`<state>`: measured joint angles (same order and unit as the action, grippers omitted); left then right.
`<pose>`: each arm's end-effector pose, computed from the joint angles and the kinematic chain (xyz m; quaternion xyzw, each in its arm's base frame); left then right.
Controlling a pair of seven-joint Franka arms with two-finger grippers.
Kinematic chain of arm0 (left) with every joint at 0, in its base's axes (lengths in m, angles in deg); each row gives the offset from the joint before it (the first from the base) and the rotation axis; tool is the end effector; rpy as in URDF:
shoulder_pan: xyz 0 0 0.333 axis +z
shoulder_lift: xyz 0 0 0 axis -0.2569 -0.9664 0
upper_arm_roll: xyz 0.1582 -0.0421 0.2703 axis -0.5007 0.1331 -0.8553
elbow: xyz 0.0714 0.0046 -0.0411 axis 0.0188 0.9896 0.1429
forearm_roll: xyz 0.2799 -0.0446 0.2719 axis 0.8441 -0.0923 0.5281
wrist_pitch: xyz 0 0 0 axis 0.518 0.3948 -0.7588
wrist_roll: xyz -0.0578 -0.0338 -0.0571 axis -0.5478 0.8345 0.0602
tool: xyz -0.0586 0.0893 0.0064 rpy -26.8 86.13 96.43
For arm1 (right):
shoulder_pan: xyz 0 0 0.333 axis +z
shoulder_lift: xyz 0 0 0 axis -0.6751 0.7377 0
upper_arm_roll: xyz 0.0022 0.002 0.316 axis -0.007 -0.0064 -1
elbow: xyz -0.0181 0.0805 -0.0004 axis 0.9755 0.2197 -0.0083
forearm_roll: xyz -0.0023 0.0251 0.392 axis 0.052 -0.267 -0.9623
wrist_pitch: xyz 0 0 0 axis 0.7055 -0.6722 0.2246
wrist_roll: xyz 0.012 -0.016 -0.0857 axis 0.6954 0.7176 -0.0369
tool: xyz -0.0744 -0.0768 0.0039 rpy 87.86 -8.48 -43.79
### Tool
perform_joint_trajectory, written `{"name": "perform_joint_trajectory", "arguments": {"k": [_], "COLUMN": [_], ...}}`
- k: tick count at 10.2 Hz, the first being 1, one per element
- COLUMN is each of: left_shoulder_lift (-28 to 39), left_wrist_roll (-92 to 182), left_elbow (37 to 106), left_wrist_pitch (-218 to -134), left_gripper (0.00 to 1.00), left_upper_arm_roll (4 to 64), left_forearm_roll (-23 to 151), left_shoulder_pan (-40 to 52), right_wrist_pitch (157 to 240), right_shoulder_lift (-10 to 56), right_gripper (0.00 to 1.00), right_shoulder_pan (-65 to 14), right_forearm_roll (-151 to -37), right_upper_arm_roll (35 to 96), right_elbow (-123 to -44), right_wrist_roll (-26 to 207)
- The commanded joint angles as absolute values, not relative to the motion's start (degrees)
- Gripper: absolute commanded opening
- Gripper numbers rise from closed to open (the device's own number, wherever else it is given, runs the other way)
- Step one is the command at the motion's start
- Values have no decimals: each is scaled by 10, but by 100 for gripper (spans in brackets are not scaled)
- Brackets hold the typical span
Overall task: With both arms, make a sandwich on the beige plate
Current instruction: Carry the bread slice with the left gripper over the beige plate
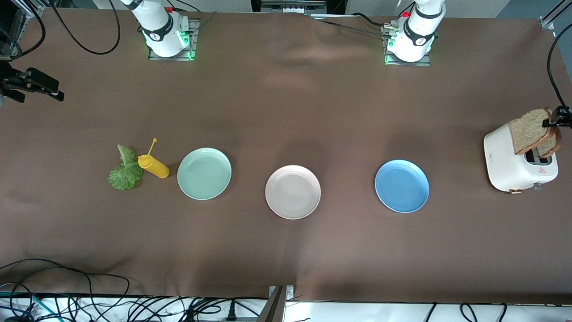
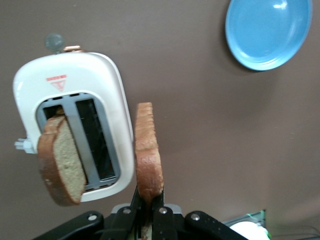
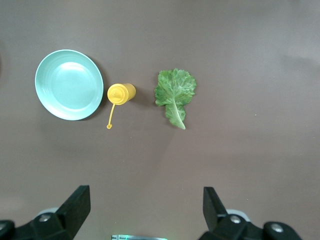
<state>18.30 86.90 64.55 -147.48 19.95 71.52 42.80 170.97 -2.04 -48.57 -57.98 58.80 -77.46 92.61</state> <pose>0.5445 0.2425 0.4752 0.9838 -0.0996 -0.1178 0.0914 0.5396 -0.0428 0.6114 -0.9993 -0.0213 0.0309 0.0079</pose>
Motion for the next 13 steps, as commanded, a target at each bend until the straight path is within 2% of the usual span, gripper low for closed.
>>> {"name": "perform_joint_trajectory", "arguments": {"k": [1, 4, 8, 13], "left_shoulder_lift": [183, 176, 100, 31], "left_wrist_roll": [785, 691, 607, 506], "left_elbow": [592, 596, 605, 621], "left_wrist_pitch": [-1407, -1394, -1403, -1547], "left_gripper": [0, 0, 0, 0], "left_upper_arm_roll": [241, 275, 276, 276], "left_forearm_roll": [683, 579, 420, 301], "left_shoulder_pan": [422, 420, 393, 266], "right_wrist_pitch": [1704, 1704, 1705, 1704], "right_shoulder_lift": [-21, -21, -20, -21], "right_gripper": [100, 100, 100, 100], "right_shoulder_pan": [-490, -490, -490, -490], "right_forearm_roll": [-585, -585, -585, -585], "right_upper_arm_roll": [587, 587, 586, 587], "right_elbow": [-769, -769, -769, -769], "right_wrist_roll": [931, 931, 927, 927]}}
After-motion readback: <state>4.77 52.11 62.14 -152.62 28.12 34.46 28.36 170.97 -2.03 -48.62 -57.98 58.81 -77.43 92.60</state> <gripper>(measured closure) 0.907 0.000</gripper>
